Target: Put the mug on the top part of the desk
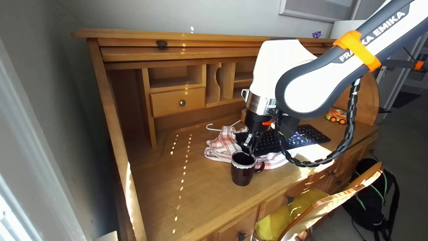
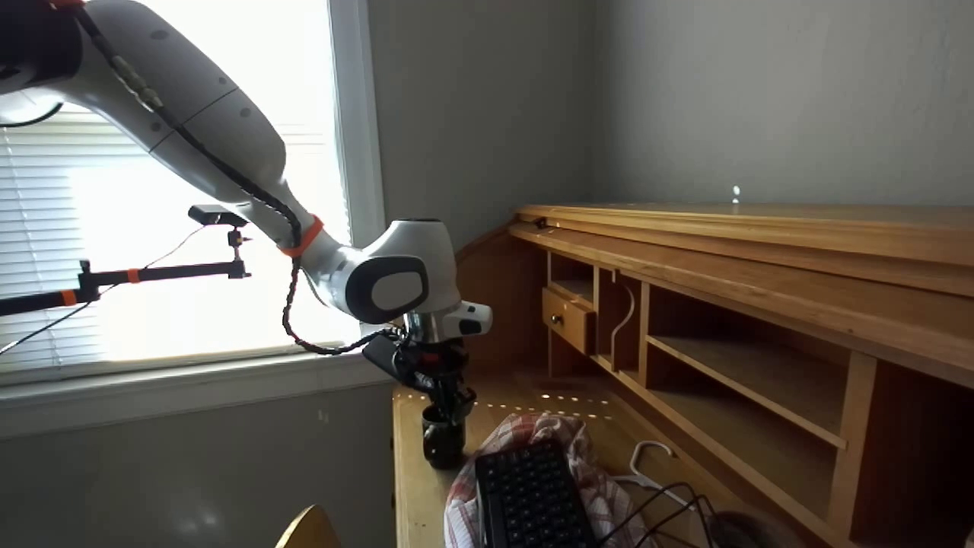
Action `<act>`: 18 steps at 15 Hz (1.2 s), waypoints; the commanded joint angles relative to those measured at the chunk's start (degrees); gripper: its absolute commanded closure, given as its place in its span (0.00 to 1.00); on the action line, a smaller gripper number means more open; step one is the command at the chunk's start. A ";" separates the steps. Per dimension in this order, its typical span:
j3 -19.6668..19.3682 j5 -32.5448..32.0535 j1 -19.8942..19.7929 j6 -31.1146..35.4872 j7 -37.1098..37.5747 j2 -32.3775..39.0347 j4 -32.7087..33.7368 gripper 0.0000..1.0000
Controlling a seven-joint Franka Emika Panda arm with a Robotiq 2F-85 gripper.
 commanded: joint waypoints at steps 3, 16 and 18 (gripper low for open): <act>-0.42 -0.33 1.32 -2.28 5.19 -3.74 -1.40 0.98; -1.07 9.96 -3.32 -41.22 23.38 -24.62 18.07 0.98; -2.05 9.95 -4.69 -46.46 27.95 -22.92 26.86 0.98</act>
